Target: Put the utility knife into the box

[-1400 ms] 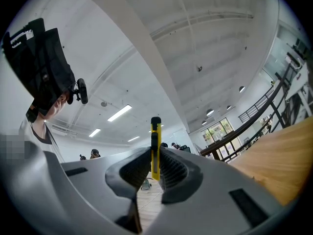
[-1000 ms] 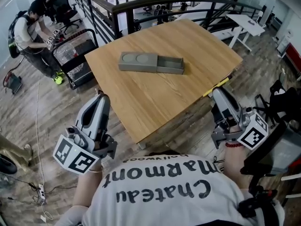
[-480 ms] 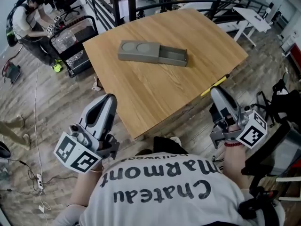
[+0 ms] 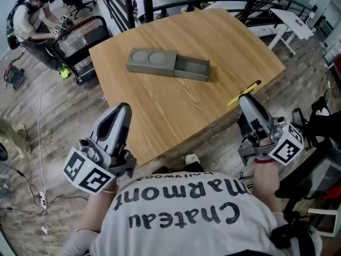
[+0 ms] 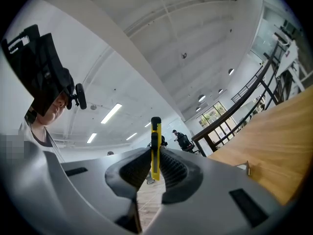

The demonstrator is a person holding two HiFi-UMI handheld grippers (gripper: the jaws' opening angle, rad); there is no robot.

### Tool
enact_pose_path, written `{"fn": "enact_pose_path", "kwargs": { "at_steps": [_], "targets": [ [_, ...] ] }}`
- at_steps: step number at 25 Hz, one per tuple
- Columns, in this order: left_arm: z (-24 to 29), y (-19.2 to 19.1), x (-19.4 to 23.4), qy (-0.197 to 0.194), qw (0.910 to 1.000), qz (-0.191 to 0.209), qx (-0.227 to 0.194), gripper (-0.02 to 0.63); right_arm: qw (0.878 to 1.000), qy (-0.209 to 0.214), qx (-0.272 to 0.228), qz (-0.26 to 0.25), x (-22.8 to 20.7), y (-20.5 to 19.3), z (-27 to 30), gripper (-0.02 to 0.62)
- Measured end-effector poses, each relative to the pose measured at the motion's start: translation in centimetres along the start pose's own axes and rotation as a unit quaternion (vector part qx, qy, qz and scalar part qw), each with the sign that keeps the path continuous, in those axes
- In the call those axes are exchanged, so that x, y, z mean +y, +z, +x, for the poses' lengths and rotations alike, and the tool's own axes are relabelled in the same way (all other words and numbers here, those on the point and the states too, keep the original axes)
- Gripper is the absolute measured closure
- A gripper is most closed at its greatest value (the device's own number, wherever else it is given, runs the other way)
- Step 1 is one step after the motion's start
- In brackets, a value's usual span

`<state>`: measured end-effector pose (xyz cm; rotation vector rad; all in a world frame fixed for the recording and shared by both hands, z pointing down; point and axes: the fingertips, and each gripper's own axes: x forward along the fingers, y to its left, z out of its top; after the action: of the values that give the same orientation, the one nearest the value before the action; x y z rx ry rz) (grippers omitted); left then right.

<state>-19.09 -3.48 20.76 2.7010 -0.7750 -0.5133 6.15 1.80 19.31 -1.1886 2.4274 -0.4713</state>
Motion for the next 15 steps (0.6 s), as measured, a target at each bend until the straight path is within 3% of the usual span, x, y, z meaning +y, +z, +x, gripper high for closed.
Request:
{"fn": "enact_pose_path", "kwargs": {
  "at_steps": [8,15],
  "targets": [
    [5.0,-1.0,-0.2,0.005,1.0,-0.003,0.0,0.6,1.0,0.011,0.025,-0.012,-3.8,1.3,0.5,0.54],
    [8.4,-2.1,-0.5,0.022,0.9997,0.002,0.005,0.6,0.999,0.025,0.018,0.016,-7.8,3.5,0.2,0.54]
  ]
}}
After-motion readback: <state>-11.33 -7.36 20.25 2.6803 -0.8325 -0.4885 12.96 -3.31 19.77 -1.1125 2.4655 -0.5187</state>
